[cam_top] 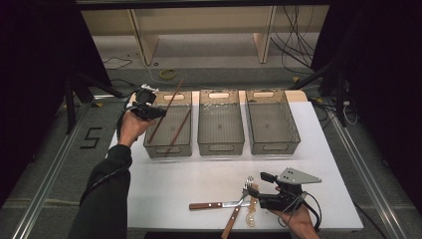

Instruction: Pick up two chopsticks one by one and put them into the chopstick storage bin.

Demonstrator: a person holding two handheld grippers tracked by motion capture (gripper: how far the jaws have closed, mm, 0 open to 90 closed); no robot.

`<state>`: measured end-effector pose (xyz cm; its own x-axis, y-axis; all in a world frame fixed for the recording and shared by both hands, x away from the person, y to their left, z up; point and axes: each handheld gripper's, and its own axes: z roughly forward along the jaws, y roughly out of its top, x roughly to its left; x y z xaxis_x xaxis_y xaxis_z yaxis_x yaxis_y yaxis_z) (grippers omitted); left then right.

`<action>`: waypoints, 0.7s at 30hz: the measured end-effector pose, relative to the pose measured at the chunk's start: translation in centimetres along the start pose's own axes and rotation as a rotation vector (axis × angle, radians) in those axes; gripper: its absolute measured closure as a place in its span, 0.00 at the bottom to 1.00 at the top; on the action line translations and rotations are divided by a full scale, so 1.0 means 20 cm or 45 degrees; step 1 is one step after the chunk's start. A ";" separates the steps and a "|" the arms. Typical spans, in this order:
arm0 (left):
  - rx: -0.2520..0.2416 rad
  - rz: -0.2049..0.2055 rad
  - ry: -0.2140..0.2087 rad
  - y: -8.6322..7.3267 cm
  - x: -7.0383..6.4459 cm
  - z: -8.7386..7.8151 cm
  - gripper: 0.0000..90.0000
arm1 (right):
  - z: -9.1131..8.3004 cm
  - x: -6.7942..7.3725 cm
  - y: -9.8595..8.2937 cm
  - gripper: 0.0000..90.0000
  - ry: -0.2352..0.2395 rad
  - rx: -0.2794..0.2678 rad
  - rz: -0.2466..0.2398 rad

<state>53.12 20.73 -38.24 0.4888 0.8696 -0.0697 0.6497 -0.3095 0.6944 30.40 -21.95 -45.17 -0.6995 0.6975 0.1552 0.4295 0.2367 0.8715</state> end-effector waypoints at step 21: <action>0.032 -0.065 -0.002 -0.07 0.02 0.09 0.93 | 0.00 0.00 0.00 0.33 0.000 0.000 -0.003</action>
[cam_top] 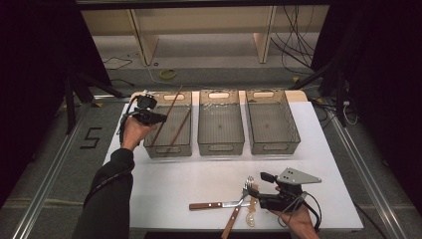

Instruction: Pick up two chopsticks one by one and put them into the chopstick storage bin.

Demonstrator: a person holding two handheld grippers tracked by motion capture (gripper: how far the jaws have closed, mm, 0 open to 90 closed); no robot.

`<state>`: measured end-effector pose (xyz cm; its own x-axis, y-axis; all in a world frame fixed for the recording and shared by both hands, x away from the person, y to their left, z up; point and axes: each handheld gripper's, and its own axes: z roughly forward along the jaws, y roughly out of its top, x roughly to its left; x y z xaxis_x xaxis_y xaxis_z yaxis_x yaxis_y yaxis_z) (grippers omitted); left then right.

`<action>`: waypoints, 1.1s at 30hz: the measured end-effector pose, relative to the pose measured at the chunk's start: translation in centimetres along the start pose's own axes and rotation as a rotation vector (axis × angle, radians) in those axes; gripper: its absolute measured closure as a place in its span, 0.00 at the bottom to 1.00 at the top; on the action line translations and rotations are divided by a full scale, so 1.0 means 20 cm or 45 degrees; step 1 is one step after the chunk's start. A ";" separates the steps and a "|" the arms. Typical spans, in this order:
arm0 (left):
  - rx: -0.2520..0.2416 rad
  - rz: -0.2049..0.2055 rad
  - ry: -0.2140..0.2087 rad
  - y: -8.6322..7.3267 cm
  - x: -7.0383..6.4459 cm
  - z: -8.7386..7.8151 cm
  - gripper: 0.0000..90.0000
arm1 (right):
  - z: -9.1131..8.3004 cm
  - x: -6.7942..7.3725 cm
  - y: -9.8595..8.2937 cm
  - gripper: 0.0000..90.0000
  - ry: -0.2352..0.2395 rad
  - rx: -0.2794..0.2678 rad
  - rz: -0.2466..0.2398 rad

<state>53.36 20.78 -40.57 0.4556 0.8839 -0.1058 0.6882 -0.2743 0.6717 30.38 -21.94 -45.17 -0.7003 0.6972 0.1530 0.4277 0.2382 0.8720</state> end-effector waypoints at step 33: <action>-0.008 -0.095 -0.085 -0.04 0.00 -0.06 0.56 | 0.00 0.00 0.00 0.33 -0.002 0.006 0.002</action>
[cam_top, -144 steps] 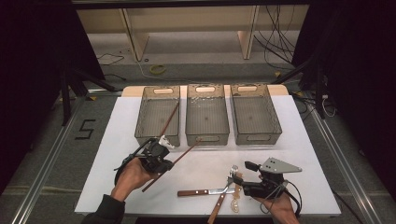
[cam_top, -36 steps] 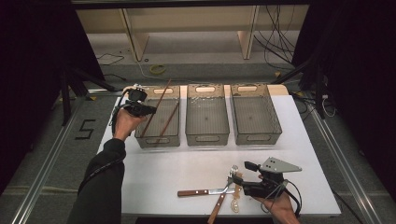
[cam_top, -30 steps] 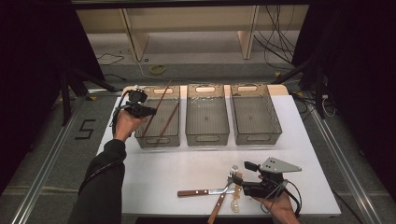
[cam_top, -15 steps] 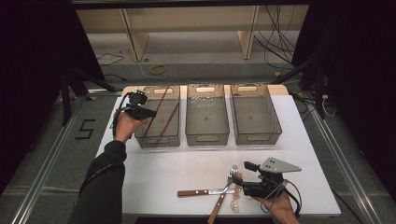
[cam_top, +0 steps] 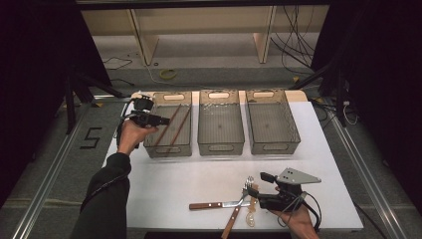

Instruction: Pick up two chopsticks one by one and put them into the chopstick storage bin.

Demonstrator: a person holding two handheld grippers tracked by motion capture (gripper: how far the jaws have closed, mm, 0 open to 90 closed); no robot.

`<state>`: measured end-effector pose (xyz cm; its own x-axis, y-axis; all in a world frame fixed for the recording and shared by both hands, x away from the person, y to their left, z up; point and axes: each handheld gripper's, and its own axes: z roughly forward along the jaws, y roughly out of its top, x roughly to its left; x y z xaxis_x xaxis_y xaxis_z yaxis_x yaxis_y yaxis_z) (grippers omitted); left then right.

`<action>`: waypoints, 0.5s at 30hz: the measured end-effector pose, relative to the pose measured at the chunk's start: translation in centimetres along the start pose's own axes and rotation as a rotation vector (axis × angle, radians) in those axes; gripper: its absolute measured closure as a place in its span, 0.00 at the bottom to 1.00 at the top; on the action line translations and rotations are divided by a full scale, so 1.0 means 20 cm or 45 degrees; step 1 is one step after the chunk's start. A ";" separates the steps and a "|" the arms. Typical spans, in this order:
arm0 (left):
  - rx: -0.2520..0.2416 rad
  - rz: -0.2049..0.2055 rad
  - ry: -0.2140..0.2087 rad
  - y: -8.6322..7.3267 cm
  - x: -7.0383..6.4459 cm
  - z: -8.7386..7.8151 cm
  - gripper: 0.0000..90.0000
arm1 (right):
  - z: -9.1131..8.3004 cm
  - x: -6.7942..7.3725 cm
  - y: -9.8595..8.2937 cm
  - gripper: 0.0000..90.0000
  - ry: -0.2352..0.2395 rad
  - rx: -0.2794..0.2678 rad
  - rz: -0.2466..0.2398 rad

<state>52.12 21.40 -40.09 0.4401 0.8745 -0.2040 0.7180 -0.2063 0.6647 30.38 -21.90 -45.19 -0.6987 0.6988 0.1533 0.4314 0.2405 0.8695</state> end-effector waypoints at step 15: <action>-0.077 0.002 -0.115 -0.10 -0.11 -0.12 0.37 | 0.00 -0.01 0.01 0.33 -0.021 0.008 0.026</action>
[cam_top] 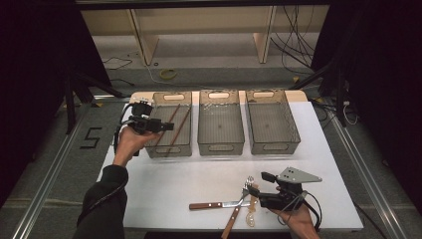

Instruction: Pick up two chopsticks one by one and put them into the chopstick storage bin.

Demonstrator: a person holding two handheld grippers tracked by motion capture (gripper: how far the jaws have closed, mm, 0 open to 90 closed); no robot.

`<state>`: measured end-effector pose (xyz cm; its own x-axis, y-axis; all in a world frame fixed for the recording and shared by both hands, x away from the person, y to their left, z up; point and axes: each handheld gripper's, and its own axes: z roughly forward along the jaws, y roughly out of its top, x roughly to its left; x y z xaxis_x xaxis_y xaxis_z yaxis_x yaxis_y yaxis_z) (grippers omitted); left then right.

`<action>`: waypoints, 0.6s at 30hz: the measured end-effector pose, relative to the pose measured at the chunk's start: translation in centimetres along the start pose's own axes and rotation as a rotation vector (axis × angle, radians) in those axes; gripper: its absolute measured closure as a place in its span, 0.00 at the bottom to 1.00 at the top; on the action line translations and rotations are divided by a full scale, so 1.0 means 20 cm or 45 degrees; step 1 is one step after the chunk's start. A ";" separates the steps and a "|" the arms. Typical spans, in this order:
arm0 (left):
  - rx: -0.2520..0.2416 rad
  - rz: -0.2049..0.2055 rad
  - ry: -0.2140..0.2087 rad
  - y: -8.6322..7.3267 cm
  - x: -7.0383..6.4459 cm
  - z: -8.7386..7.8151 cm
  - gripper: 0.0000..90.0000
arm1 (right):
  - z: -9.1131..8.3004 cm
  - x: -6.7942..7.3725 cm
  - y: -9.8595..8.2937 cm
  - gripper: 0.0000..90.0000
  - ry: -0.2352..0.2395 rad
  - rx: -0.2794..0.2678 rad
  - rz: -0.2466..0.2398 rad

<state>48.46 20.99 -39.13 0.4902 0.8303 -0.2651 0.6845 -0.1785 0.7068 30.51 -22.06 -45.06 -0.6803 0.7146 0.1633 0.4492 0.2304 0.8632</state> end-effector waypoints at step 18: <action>-0.094 0.092 -0.045 -0.20 -0.16 -0.11 0.29 | 0.03 0.00 0.03 0.34 -0.128 0.184 -0.009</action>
<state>43.00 20.21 -39.70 0.5564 0.7975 -0.2333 0.6055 -0.1969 0.7711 31.16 -21.51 -44.76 -0.6259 0.7731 0.1026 0.5278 0.3230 0.7855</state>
